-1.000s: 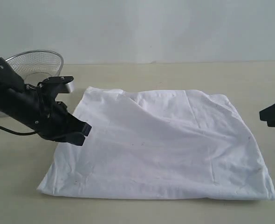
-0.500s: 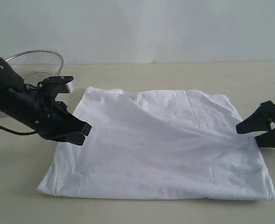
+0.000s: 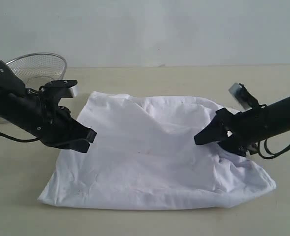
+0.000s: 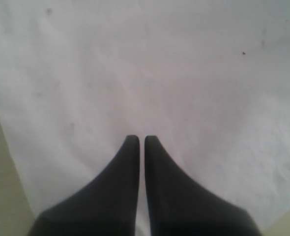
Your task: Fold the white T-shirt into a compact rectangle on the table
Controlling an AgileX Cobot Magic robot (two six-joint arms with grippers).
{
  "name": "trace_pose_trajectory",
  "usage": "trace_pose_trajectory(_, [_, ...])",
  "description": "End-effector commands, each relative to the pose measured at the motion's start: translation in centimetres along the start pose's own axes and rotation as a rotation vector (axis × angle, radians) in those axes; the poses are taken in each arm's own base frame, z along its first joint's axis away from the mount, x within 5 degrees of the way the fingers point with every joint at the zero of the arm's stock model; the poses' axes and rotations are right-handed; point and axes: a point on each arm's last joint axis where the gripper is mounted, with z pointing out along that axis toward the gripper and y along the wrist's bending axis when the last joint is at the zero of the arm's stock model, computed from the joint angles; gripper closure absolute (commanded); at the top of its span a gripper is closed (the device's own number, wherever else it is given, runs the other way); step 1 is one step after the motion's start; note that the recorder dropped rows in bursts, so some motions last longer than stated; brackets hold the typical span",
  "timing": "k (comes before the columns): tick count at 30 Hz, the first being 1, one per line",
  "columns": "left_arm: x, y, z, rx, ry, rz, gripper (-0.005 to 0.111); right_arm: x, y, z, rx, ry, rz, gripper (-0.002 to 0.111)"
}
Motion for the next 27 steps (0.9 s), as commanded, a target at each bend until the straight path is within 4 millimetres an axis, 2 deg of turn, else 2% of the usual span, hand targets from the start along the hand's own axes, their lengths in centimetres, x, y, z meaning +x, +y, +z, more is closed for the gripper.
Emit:
trace_pose_trajectory(1, [-0.2, 0.0, -0.3, -0.004, -0.021, 0.001, 0.102, 1.1, -3.9, 1.8, 0.277, 0.052, -0.052, 0.077])
trace_pose_trajectory(3, [-0.2, 0.0, -0.3, -0.004, -0.021, 0.001, 0.102, 1.0, -4.1, 1.8, 0.299, 0.044, -0.056, 0.1])
trace_pose_trajectory(4, [-0.2, 0.0, -0.3, -0.004, -0.021, 0.001, 0.102, 0.9, -4.2, 1.7, 0.309, 0.037, -0.052, 0.108])
trace_pose_trajectory(9, [-0.2, -0.1, -0.3, -0.002, -0.019, 0.002, 0.102, 0.8, -5.0, 1.2, 0.397, 0.035, -0.084, 0.108])
trace_pose_trajectory(11, [-0.2, -0.1, -0.3, -0.002, -0.019, 0.002, 0.102, 1.0, -5.7, 0.2, 0.425, 0.045, -0.081, 0.108])
trace_pose_trajectory(19, [-0.4, -0.3, -0.2, 0.029, -0.043, -0.025, 0.102, 1.5, -7.9, -5.8, 0.461, -0.019, 0.031, 0.108])
trace_pose_trajectory(23, [-0.7, -0.7, -0.1, 0.071, -0.069, -0.026, 0.102, 1.3, -7.6, -8.1, 0.488, -0.087, 0.032, 0.108])
trace_pose_trajectory(27, [-0.7, -0.7, 0.2, 0.084, -0.074, -0.031, 0.102, 0.9, -5.9, -9.0, 0.477, -0.103, -0.005, 0.108])
